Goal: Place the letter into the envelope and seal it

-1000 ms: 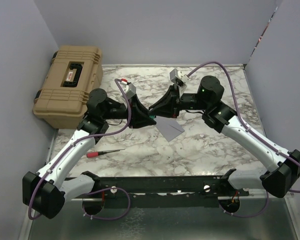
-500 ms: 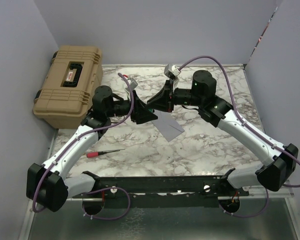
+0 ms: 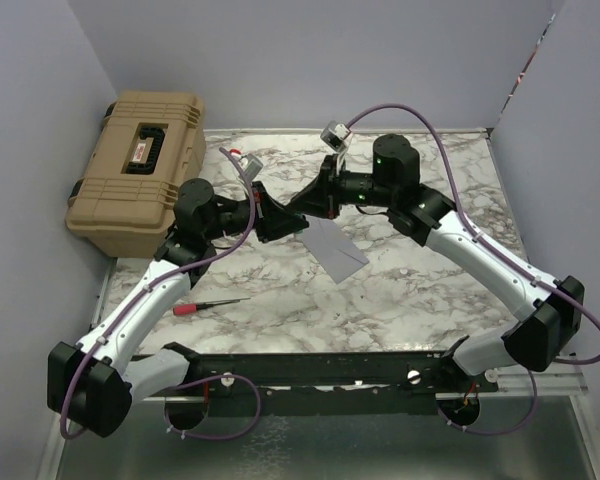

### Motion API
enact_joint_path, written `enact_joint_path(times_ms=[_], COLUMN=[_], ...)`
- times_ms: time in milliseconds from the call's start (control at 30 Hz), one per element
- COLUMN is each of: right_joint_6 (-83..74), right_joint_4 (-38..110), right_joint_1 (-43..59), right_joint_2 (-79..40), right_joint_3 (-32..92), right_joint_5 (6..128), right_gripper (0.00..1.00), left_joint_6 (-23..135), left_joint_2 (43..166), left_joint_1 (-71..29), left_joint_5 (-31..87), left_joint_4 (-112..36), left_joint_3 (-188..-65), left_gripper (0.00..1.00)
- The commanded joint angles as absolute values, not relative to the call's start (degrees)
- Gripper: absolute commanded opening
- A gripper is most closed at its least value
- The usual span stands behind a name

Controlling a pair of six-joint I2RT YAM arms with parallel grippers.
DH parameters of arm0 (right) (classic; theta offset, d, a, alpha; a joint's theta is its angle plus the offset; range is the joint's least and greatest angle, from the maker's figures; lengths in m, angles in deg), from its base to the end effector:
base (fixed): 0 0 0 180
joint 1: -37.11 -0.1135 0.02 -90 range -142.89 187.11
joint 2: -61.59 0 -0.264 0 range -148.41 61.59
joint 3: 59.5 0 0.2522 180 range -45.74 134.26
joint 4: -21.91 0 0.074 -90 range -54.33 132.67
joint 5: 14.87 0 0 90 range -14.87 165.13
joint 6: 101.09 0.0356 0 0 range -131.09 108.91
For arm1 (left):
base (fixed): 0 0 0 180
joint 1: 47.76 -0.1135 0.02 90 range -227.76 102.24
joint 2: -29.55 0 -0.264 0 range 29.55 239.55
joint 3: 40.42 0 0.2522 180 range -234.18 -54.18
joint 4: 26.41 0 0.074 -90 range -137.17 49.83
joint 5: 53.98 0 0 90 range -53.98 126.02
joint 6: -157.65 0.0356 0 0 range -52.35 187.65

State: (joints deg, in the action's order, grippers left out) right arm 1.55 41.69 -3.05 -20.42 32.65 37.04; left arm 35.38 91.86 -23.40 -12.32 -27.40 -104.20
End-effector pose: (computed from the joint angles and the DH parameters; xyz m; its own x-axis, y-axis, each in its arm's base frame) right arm 0.2397 0.2310 0.4023 -0.3377 -0.0596 -0.9394 -0.9208 0.2278 0.3165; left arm 0.2141 -0.1261 0.3546 -0.5033 -0.1617 -0.8489 0.8113 0.2496 -0.5286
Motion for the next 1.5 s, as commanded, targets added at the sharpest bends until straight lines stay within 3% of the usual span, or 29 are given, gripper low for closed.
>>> enact_joint_path(times_ms=[0, 100, 200, 400, 833, 1000, 1100, 1400, 1467], right_joint_6=[7.9, 13.9, 17.2, 16.8, 15.2, 16.0, 15.9, 13.1, 11.8], right_joint_4=[46.2, 45.9, 43.0, 34.3, 31.1, 28.4, 28.7, 27.7, 27.8], right_joint_1=[-3.8, -3.8, -3.8, -3.9, -4.4, -4.4, -4.4, -4.4, -4.3], right_joint_2=[-21.6, -19.3, -14.7, -7.8, -17.5, -21.2, -23.2, -24.3, -24.4], right_joint_3=[33.4, 31.8, 26.4, 15.7, 21.4, 24.1, 26.2, 26.8, 26.9], right_joint_5=[39.5, 51.0, 60.0, 56.9, 50.5, 49.6, 49.5, 48.1, 47.3], right_gripper=[0.15, 0.57, 0.74, 0.8, 0.8, 0.8, 0.74, 0.28, 0.13], left_joint_6=[31.3, 30.5, 28.9, 24.4, 18.4, 17.2, 16.2, 15.1, 14.8], left_joint_2=[91.0, 90.8, 90.3, 90.2, 90.0, 90.1, 90.0, 90.0, 90.2], left_joint_1=[-23.9, -24.0, -24.0, -24.0, -24.0, -24.0, -24.0, -24.0, -24.0], left_joint_5=[-6.2, -3.0, 2.7, 14.5, 17.0, 16.0, 15.4, 12.8, 12.0], left_joint_4=[-21.3, -21.5, -22.1, -23.7, -24.4, -25.2, -25.4, -27.1, -27.4], left_joint_3=[-103.1, -102.6, -101.9, -101.2, -102.8, -103.1, -102.8, -104.2, -104.6], left_gripper=[0.0, 0.0, 0.0, 0.0, 0.0, 0.0, 0.02, 0.07, 0.09])
